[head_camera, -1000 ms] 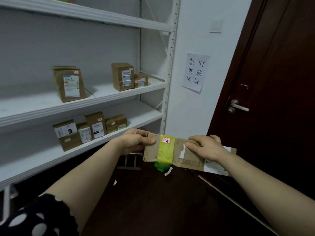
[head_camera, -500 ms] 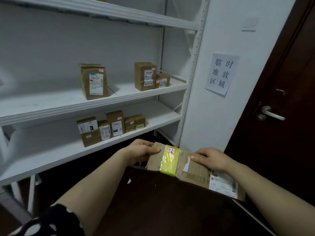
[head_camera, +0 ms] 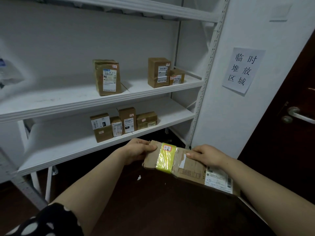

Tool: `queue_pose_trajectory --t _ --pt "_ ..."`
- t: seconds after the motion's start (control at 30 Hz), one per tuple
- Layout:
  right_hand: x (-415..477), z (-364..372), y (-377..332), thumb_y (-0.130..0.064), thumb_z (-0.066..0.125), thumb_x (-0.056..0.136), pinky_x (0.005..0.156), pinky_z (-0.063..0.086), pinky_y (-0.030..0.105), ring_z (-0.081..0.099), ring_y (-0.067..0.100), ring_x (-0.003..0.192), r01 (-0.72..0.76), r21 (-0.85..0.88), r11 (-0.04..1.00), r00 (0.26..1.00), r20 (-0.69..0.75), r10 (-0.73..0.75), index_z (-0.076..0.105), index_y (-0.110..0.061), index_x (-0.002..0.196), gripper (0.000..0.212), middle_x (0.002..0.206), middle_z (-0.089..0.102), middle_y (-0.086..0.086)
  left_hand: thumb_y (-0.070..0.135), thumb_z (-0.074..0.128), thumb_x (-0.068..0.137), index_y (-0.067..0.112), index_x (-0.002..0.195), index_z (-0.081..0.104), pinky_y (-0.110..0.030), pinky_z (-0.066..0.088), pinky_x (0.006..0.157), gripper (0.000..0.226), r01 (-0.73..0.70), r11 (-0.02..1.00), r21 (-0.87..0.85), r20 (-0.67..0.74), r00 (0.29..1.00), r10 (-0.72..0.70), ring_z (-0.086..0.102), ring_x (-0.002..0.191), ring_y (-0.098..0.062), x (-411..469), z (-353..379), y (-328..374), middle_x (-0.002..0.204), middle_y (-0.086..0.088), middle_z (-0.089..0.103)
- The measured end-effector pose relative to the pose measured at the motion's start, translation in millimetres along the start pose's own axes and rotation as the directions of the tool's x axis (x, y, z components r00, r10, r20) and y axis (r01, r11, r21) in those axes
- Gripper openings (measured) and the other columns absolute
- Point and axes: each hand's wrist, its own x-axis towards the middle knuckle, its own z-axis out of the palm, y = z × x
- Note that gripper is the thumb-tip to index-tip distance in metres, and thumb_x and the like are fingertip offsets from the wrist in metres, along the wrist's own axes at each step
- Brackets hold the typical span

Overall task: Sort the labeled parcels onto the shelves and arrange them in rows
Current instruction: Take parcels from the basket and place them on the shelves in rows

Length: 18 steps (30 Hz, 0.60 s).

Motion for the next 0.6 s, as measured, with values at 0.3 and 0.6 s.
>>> queue_pose_trajectory --t 0.3,0.6 --pt "38 -1 22 -0.048 0.049 0.094 0.074 0.049 0.026 0.061 0.007 0.085 0.012 0.049 0.999 1.000 0.008 -0.013 0.061 -0.028 0.099 0.025 0.085 0.061 -0.012 0.011 0.067 0.085 0.002 0.117 0.064 -0.032 0.052 0.083 0.033 0.034 0.999 0.008 -0.013 0.999 -0.034 0.063 0.106 -0.022 39 0 5 0.114 -0.012 0.067" --pt "106 -17 85 -0.051 0.058 0.087 0.077 0.051 0.028 0.062 0.009 0.091 0.036 0.034 0.999 0.993 0.112 -0.040 0.065 -0.023 0.104 0.033 0.094 0.065 -0.008 0.001 0.064 0.087 0.003 0.126 0.057 -0.030 0.052 0.076 0.040 0.107 0.994 -0.027 -0.111 0.988 -0.110 0.060 0.105 -0.022 105 39 3 0.121 -0.013 0.060"
